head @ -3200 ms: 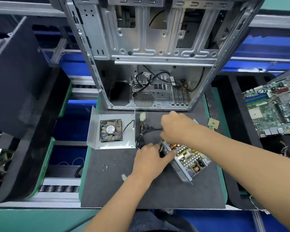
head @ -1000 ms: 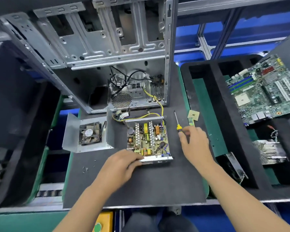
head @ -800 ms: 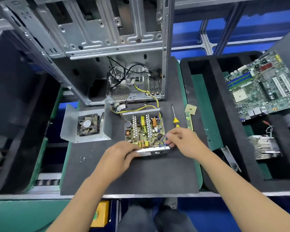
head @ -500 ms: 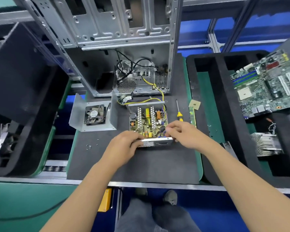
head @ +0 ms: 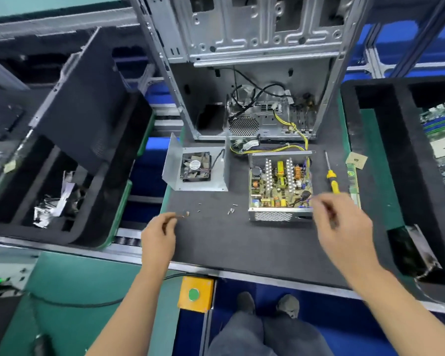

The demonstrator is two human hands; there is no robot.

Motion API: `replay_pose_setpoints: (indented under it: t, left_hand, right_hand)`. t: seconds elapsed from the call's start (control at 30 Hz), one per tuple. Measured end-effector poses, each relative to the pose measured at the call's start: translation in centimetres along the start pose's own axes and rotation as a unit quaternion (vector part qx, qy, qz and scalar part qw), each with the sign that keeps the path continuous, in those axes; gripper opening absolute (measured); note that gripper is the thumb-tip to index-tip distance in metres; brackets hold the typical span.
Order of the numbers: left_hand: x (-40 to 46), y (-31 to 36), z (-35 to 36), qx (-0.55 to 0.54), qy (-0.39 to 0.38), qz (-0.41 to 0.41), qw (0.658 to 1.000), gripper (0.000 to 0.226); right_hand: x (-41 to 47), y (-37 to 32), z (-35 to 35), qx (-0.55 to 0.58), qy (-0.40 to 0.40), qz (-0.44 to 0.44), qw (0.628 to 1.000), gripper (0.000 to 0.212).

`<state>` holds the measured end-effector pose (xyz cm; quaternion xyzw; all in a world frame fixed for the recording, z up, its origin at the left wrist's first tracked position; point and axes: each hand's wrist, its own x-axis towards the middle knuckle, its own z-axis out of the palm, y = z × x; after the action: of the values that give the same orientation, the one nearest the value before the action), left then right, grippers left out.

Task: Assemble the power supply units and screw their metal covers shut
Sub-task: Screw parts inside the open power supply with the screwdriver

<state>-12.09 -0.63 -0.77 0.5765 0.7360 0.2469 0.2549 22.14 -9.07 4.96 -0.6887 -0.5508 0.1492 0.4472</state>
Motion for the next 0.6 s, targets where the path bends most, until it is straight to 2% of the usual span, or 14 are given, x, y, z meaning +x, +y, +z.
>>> replay_pose_setpoints:
  t: [0.07, 0.13, 0.17, 0.23, 0.3, 0.47, 0.6]
  left_hand:
    - [0.7, -0.7, -0.5, -0.007, 0.025, -0.018, 0.999, 0.015]
    - [1.2, -1.3, -0.8, -0.017, 0.031, -0.021, 0.999, 0.015]
    - [1.4, -1.6, -0.8, -0.021, 0.026, -0.016, 0.999, 0.015]
    - [1.6, -1.9, -0.6, -0.028, 0.011, -0.006, 1.0, 0.014]
    - [1.6, -2.1, -0.4, -0.043, 0.003, 0.003, 0.999, 0.014]
    - [1.3, -2.8, -0.5, -0.041, -0.012, 0.037, 0.998, 0.013]
    - [1.5, -3.0, -0.8, -0.055, -0.031, 0.045, 0.997, 0.013]
  right_hand:
    - [-2.2, -2.0, 3.2, -0.019, -0.051, -0.122, 0.991, 0.01]
    - [-3.8, -3.6, 7.1, -0.062, -0.12, -0.17, 0.976, 0.007]
    - [-4.0, -4.4, 9.2, -0.07, -0.16, -0.143, 0.974, 0.008]
    - [-3.1, -6.4, 12.9, -0.054, -0.246, -0.026, 0.967, 0.018]
    - [-1.2, -8.1, 16.5, -0.064, -0.297, 0.065, 0.95, 0.029]
    - [2.3, -9.9, 21.6, -0.129, -0.296, 0.111, 0.94, 0.044]
    - [3.3, -9.5, 22.5, -0.171, -0.311, 0.113, 0.928, 0.026]
